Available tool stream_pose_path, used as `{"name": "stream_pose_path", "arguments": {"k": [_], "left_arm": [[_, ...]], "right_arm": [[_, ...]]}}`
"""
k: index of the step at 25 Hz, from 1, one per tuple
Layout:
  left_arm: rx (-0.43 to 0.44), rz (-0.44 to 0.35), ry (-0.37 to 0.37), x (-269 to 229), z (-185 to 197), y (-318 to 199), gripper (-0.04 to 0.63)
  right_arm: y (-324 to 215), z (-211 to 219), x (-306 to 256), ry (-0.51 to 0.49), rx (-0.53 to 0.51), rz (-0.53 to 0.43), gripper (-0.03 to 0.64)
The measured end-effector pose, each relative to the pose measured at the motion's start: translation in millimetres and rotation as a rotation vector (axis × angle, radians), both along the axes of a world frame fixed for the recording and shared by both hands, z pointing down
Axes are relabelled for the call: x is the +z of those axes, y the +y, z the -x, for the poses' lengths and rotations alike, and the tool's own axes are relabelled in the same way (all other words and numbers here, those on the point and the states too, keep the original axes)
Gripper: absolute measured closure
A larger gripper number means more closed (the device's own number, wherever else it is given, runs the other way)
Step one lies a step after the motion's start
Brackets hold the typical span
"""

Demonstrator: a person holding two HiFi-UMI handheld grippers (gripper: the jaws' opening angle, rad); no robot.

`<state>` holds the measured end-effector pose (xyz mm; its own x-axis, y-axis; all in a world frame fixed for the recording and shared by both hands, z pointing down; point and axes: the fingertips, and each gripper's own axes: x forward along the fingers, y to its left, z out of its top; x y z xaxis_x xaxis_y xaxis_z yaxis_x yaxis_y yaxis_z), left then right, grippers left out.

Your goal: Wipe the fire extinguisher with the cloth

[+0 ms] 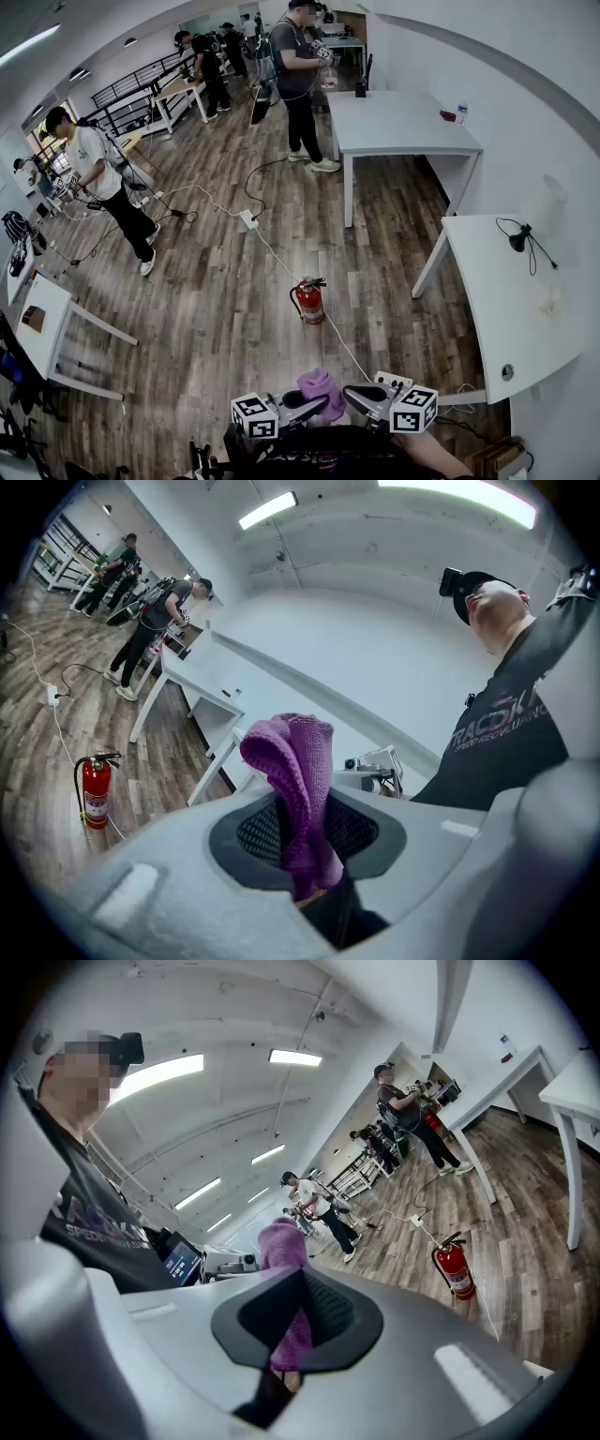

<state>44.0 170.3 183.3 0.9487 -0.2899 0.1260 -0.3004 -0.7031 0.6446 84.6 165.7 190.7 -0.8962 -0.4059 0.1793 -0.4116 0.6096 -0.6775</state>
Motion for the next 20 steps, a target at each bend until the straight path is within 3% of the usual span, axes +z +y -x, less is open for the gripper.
{"name": "stream_pose_path", "arguments": {"k": [20], "left_arm": [[-0.002, 0.009, -0.01, 3.9, -4.3, -4.7, 0.503]], "right_arm": [[-4.3, -6.7, -1.0, -0.035, -0.002, -0.009, 0.614]]}}
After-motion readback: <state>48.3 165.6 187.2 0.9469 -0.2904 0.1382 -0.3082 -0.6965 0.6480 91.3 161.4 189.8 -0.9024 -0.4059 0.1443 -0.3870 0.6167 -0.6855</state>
